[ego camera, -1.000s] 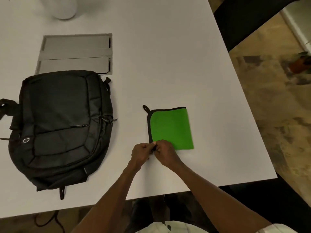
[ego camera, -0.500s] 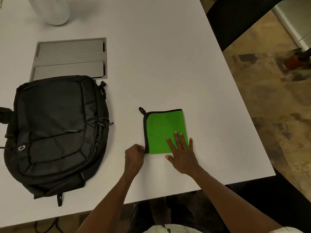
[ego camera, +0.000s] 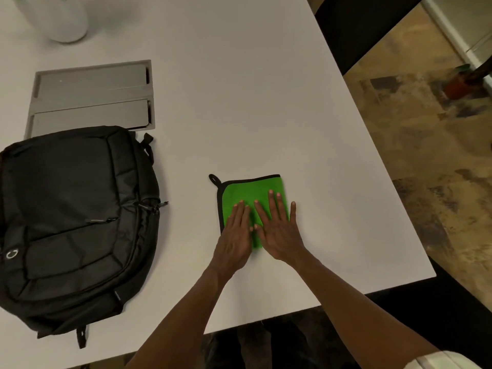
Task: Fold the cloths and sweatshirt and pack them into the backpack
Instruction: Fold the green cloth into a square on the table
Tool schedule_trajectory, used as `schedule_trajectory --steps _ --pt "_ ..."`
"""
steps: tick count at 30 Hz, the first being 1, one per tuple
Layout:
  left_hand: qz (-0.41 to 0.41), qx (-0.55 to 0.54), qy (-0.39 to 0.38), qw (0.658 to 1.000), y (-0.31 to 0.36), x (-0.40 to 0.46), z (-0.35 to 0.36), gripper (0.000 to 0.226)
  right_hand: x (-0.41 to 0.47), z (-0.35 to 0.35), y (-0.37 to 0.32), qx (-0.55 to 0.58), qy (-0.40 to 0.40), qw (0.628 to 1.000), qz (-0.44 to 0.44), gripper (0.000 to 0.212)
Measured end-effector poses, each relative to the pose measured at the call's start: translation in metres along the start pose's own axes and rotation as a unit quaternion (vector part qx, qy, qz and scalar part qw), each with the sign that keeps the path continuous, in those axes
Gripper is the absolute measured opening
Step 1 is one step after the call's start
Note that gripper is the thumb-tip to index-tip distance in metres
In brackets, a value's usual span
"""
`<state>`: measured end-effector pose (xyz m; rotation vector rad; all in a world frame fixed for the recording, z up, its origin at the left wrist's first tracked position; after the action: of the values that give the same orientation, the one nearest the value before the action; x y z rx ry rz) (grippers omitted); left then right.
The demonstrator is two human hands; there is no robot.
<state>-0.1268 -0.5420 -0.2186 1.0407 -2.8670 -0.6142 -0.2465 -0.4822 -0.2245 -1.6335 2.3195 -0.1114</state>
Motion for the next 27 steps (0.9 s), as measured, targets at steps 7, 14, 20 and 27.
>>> schedule_trajectory --steps 7,14,20,27 --pt "-0.074 0.104 -0.020 0.992 -0.028 0.007 0.017 0.075 0.029 0.010 0.015 0.001 -0.007 1.000 0.010 0.072" --pt "-0.081 0.080 -0.013 0.993 -0.033 0.005 0.023 0.074 0.031 0.013 0.019 0.031 0.014 0.999 0.007 0.076" --pt "-0.079 0.085 -0.027 0.993 -0.030 0.007 0.019 0.072 0.034 0.010 0.019 0.072 -0.021 0.997 -0.008 0.081" --pt "-0.167 -0.004 0.029 0.985 -0.026 -0.003 0.004 0.055 0.011 -0.013 0.044 0.282 0.064 0.949 0.126 0.081"
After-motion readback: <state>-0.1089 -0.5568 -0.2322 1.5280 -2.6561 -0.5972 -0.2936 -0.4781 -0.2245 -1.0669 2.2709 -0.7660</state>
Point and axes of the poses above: each hand's wrist, its own x-axis towards the middle knuckle, its own z-axis out of the palm, y = z × x, the point moved 5 cm from there along x, towards the middle knuckle, and after that the axes turned 8 degrees about x, right-handed, at the moved point
